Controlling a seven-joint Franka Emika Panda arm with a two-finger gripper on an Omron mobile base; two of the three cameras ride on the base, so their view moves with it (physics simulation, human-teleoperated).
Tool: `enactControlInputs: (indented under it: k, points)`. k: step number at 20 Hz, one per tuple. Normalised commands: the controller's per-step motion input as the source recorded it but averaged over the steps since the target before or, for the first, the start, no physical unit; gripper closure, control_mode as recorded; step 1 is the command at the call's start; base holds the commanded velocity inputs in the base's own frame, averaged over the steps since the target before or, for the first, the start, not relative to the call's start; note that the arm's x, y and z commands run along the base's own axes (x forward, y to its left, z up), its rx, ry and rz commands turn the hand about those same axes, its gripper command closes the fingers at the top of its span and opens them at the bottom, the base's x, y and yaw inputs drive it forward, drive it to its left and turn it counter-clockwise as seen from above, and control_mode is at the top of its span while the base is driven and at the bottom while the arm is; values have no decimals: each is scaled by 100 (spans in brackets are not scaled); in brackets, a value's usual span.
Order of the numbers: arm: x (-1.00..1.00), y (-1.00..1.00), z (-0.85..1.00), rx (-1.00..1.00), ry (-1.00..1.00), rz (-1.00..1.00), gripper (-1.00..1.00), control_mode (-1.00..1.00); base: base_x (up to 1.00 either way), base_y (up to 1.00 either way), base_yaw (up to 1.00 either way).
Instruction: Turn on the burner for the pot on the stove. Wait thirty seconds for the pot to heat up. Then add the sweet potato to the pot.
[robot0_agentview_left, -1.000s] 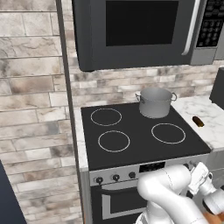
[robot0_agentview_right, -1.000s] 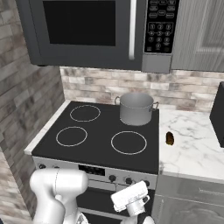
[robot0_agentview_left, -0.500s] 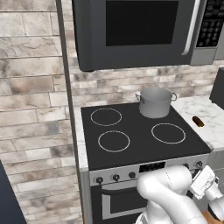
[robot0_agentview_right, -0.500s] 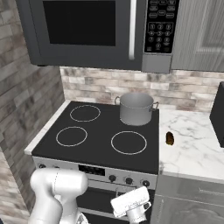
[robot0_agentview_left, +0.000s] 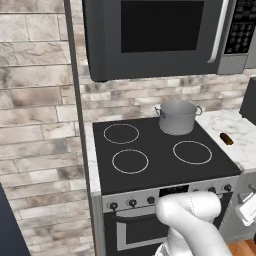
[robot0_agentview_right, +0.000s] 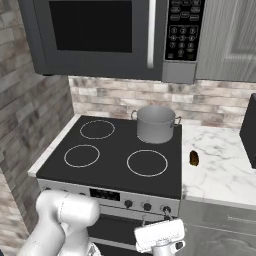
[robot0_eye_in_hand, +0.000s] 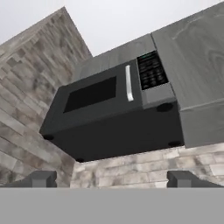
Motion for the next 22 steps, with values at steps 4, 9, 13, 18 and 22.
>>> enactControlInputs:
  k: [4,9,13,18,22]
  points:
    - [0,-4,100,5,7,-13,-100,-100,0,0,0]
    - [0,-1,100,0,28,-6,-100,-100,0,0,0]
    - [-5,-3,100,0,42,0,-100,-100,0,0,0]
    - [-12,-7,99,-2,56,0,-100,-100,0,0,0]
    - [-4,0,68,-10,75,0,-100,-100,0,0,0]
